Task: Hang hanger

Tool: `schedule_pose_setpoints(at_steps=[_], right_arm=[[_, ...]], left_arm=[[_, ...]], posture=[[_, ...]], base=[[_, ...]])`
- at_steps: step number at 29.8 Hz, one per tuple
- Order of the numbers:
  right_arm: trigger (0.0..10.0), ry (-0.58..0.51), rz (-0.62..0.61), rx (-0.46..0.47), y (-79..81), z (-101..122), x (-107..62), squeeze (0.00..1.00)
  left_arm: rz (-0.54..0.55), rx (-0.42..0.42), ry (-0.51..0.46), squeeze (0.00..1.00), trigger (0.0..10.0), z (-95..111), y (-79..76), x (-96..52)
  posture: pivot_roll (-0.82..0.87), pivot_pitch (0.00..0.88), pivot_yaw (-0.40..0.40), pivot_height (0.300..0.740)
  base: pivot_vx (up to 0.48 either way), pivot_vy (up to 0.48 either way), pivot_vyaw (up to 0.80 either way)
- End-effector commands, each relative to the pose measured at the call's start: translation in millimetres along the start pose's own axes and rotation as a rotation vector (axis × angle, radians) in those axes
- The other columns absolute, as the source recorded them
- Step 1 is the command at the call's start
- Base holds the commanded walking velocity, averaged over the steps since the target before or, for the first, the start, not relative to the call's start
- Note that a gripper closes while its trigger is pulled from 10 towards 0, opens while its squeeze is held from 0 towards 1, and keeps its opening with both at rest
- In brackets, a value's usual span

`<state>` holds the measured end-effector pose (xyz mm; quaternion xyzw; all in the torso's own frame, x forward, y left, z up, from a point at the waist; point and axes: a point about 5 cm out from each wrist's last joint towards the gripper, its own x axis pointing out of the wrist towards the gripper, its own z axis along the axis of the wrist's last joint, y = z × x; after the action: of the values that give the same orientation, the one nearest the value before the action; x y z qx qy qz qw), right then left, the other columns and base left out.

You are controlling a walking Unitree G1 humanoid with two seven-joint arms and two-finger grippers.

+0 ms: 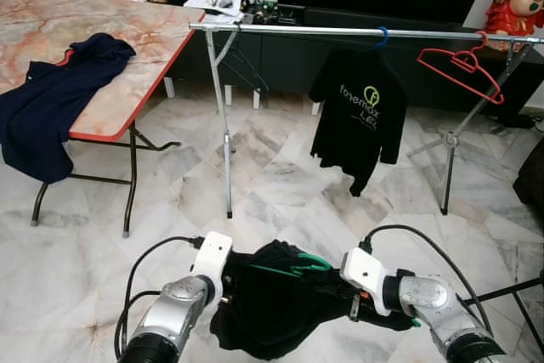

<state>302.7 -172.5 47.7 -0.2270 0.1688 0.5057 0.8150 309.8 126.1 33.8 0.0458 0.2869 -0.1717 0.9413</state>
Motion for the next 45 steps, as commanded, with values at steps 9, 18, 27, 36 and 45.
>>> schedule_pose_setpoints(at_steps=[9,18,27,36,45], right_arm=[[0.0,-0.009,-0.012,-0.005,-3.2,2,-2.6,0.0],[0.0,-0.001,-0.014,-0.011,-4.4,1,-4.4,0.0],[0.0,0.042,-0.004,-0.049,-4.7,-2,-7.2,0.0],[0.0,0.257,0.048,-0.181,-1.2,-27,-26.1,0.0],[0.0,0.194,-0.035,-0.11,-15.8,-22,-40.0,0.0]], left_arm=[[-0.046,0.023,-0.01,0.0,0.0,-1,-6.4,2.0],[-0.02,0.043,-0.008,0.0,0.0,-3,-2.5,1.6],[0.015,0.047,-0.027,0.0,0.0,-1,3.4,0.8],[0.173,0.131,-0.015,0.0,0.0,-2,36.9,-7.7],[0.156,0.261,0.074,0.0,0.0,-20,41.1,-9.9]], posture=[[0.01,0.078,-0.089,0.74],[0.01,0.077,-0.09,0.74],[0.0,0.075,-0.089,0.74],[0.0,0.064,-0.085,0.74],[-0.01,0.059,-0.084,0.74]], base=[[0.0,0.0,0.0],[0.0,0.0,0.0],[0.0,0.0,0.0],[0.0,0.0,0.0],[0.0,0.0,0.0]])
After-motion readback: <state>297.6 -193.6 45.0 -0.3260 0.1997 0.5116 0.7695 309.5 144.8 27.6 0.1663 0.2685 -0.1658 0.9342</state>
